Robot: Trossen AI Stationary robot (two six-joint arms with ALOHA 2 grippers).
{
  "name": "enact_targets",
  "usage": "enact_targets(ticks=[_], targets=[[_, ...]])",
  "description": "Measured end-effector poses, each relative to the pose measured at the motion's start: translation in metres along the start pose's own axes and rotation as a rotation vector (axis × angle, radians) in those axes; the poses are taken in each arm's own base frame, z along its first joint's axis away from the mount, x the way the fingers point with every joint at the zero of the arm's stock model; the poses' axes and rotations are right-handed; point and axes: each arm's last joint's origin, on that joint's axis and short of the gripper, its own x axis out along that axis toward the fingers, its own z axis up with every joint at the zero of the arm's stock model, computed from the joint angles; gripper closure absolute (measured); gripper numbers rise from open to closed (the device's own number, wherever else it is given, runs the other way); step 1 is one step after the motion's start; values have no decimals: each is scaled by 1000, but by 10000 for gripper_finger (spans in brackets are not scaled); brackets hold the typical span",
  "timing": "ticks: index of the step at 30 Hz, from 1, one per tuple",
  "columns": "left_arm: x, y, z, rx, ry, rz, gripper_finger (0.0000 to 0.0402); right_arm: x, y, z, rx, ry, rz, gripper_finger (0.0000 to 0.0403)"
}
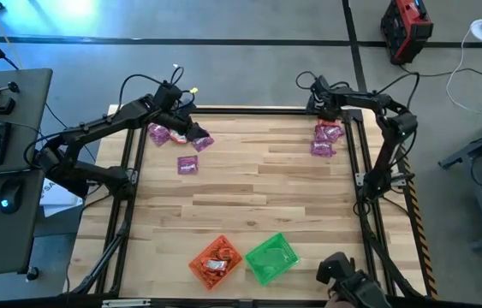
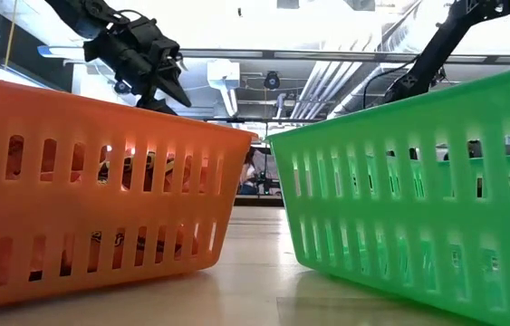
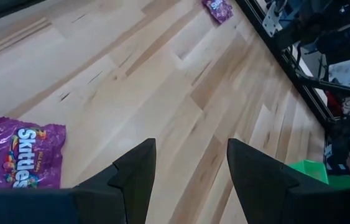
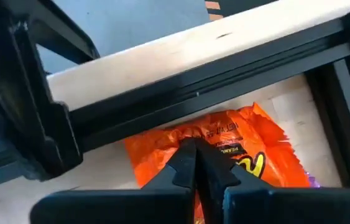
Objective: Sort candy by brand, put in halloween buckets
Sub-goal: Put the orange candy into the orange basket
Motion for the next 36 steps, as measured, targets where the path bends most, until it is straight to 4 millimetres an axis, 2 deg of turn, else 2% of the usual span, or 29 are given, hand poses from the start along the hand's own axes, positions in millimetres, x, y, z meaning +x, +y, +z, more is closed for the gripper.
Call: enact_targets(ticks=[5, 12, 16, 22, 30, 36], targets=[[0, 0, 0, -8, 3, 1, 216, 0, 6, -7, -58, 7, -3, 403], [0, 0, 1, 13, -7, 4, 216, -11, 26, -18, -153, 56, 198, 403], [0, 0, 1, 25, -11, 4, 216, -17, 38, -33, -214, 103, 261, 403], [0, 0, 1, 25, -11, 4, 216, -30, 61, -67, -332, 167, 352, 403], [0, 0, 1, 25, -10, 4, 216, -52, 86, -129, -539, 298, 467, 403], [0, 0, 0, 19, 1, 7, 216, -70, 86, -181, -695, 406, 414, 403]])
